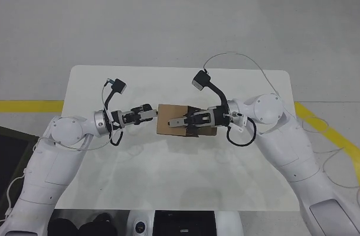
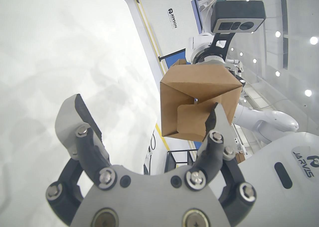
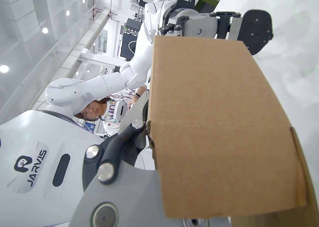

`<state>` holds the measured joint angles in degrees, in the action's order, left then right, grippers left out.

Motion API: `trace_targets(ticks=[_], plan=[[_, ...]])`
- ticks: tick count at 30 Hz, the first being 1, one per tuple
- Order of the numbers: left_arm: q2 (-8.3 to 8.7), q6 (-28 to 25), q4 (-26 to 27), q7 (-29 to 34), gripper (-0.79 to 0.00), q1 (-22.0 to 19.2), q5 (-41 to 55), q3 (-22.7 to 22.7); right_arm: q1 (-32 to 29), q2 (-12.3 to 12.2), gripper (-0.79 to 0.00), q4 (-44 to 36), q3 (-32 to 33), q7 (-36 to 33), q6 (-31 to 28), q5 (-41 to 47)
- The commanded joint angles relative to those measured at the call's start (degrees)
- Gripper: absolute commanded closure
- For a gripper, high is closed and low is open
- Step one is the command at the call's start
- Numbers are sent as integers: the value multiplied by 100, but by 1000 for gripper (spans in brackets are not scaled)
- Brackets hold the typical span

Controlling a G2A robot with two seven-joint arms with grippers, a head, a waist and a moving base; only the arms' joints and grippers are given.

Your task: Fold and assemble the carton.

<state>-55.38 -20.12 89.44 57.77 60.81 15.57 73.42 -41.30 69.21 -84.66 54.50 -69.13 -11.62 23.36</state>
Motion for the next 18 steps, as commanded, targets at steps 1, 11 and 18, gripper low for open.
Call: trace_targets(ticks=[1, 11, 18], plan=[[-3, 7, 16, -4, -785, 12, 14, -17, 5, 9, 0, 11, -11, -10, -40, 73], [-17, 1, 65, -27, -785, 19, 18, -98, 36, 49, 0, 95, -45, -77, -188, 378], [-20, -13, 29, -9, -785, 42, 32, -120, 30, 73, 0, 207, -49, -161, -273, 614]])
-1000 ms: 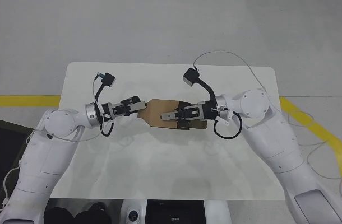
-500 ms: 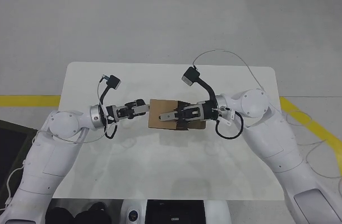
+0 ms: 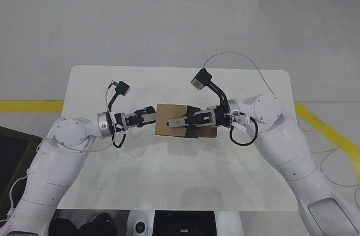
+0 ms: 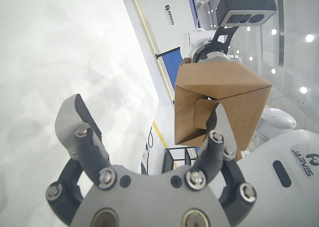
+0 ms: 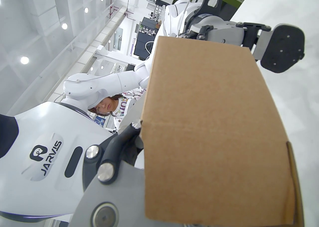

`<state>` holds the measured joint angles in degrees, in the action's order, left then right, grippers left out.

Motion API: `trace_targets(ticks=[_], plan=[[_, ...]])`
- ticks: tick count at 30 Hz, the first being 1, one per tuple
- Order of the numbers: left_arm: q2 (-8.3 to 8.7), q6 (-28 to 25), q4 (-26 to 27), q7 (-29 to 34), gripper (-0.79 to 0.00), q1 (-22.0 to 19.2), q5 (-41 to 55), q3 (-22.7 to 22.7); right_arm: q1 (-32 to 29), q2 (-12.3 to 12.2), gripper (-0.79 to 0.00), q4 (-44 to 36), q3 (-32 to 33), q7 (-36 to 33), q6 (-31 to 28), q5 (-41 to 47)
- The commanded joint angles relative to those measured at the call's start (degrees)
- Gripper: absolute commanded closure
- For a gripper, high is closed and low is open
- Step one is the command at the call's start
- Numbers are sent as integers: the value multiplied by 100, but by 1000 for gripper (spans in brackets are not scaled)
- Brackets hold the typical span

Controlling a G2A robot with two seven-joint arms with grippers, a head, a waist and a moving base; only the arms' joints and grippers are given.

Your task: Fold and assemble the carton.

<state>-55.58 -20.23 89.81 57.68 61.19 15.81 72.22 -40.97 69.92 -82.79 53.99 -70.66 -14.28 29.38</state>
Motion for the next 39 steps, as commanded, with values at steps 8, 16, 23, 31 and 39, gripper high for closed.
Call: trace_targets(ticks=[8, 16, 23, 31, 39], plan=[[-1, 35, -1, 76, -785, -2, 108, -5, -21, 27, 0, 91, -9, -73, -78, 215], [-11, 46, -51, 56, -785, -36, 175, -26, -43, 30, 0, 203, 65, -19, -82, 282], [-14, 16, -56, 15, -785, -32, 173, -27, -43, 30, 0, 203, 65, -19, -82, 282], [-19, 93, 101, -108, -785, 67, 73, -66, -131, 27, 0, 63, 71, 142, -50, 223], [-18, 149, 173, -91, -785, 94, 79, -64, -211, 21, 0, -99, 102, 119, 29, 221]])
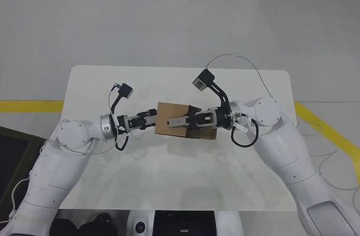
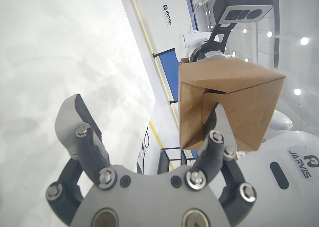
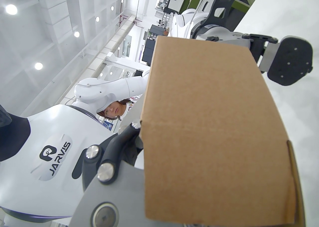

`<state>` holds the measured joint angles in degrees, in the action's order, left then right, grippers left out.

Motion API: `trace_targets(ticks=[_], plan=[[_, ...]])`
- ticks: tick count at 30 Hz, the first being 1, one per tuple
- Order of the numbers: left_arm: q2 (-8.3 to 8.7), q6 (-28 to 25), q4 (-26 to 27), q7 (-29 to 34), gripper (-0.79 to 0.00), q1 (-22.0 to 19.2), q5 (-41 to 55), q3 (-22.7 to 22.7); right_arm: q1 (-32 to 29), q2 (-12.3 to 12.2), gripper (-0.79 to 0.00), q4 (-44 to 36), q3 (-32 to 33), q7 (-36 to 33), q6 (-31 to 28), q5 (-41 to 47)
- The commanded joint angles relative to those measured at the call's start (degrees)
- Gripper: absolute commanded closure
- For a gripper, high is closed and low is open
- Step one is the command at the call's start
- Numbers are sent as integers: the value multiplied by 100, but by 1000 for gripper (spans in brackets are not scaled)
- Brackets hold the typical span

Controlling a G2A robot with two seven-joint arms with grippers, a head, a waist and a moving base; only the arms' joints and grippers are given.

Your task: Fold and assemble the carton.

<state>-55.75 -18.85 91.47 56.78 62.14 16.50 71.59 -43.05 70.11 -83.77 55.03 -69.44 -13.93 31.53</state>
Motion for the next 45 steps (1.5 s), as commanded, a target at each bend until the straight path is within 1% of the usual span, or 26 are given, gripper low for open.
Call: trace_targets(ticks=[1, 16, 22, 26, 29, 32, 39, 45], plan=[[-2, 18, 18, 6, -785, -2, 15, -3, -5, 4, 0, 0, -7, -13, -1, 12], [-15, 62, 57, 73, -785, -57, 40, -53, 33, 40, 0, 79, -54, -106, -10, 50], [24, -3, -78, -41, -785, -14, -181, 170, 30, 12, 0, 315, 31, -151, 103, -86], [67, -170, 14, -37, -785, 84, -454, 345, 79, -1, 0, 518, 19, -269, 231, -252], [99, -382, 133, -70, -785, 177, -751, 458, 158, -2, 0, 729, -17, -331, 334, -396], [129, -791, 262, -202, -785, 299, -1145, 587, 252, 10, 0, 1031, -81, -374, 401, -500], [173, -1708, 501, -891, -785, 689, -1993, 905, 505, 105, 0, 1792, -408, -357, 466, -797], [196, -2291, 729, -1483, -785, 958, -2683, 1158, 723, 219, 0, 2328, -689, -257, 462, -984]])
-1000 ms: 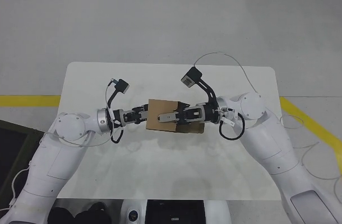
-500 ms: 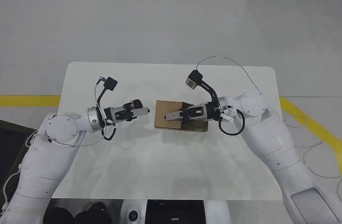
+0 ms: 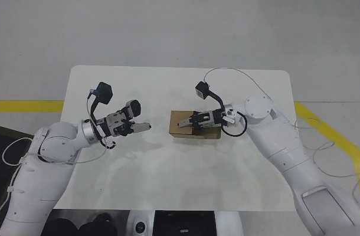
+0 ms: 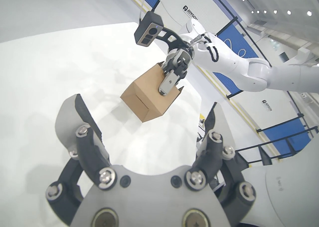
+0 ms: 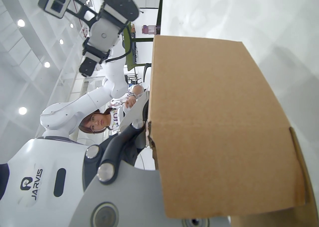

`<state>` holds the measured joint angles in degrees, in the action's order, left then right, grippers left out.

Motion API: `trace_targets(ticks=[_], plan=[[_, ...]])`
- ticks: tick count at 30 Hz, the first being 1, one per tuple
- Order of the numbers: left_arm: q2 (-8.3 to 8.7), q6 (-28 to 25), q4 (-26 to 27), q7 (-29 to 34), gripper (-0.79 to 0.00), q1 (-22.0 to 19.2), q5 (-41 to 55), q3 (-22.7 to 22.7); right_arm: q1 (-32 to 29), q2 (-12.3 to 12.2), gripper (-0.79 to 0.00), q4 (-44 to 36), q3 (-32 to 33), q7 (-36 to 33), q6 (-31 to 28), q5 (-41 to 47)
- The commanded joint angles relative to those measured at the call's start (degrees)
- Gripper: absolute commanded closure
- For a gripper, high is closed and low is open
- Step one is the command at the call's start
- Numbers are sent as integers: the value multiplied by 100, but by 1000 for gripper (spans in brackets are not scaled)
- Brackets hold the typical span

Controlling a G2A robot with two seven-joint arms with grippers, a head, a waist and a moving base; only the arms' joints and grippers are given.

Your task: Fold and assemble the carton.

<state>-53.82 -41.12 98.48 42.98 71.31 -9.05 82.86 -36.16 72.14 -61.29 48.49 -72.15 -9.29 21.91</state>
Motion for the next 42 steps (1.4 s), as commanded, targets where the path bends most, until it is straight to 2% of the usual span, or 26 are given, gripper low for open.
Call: trace_targets(ticks=[1, 4, 6, 10, 15, 18, 20, 25, 36, 38, 42], plan=[[4, -116, 60, -196, -785, 81, -252, 63, 70, 38, 0, 154, -76, 28, -6, -25], [6, -252, 157, -480, -785, 188, -684, 152, 183, 103, 0, 366, -206, 62, 15, -89], [4, -334, 207, -682, -785, 267, -1021, 186, 248, 143, -120, 497, -288, 86, 47, -145], [-23, -303, 257, -1307, -785, 387, -2127, 216, 367, 205, -259, 683, -416, 53, 154, -257], [-60, -352, 244, -2013, -785, 459, -3213, 119, 423, 222, -332, 821, -416, 98, 413, -306], [-74, -402, 226, -2329, -785, 493, -3634, 62, 414, 198, -345, 826, -358, 53, 470, -339], [-80, -452, 216, -2509, -785, 512, -3870, 27, 385, 166, -382, 760, -276, 29, 465, -338], [-86, -666, 165, -2821, -785, 550, -4203, -51, 214, 41, -622, 421, -86, -127, 434, -521], [-99, -1049, 174, -3413, -785, 488, -5283, -299, -535, -335, -727, -676, 591, -27, 797, -1033], [-107, -1110, 150, -3549, -785, 456, -5505, -394, -653, -389, -785, -876, 707, -40, 835, -1080], [-122, -1215, 107, -3652, -785, 341, -5934, -607, -884, -502, -785, -1277, 1001, 19, 871, -1165]])
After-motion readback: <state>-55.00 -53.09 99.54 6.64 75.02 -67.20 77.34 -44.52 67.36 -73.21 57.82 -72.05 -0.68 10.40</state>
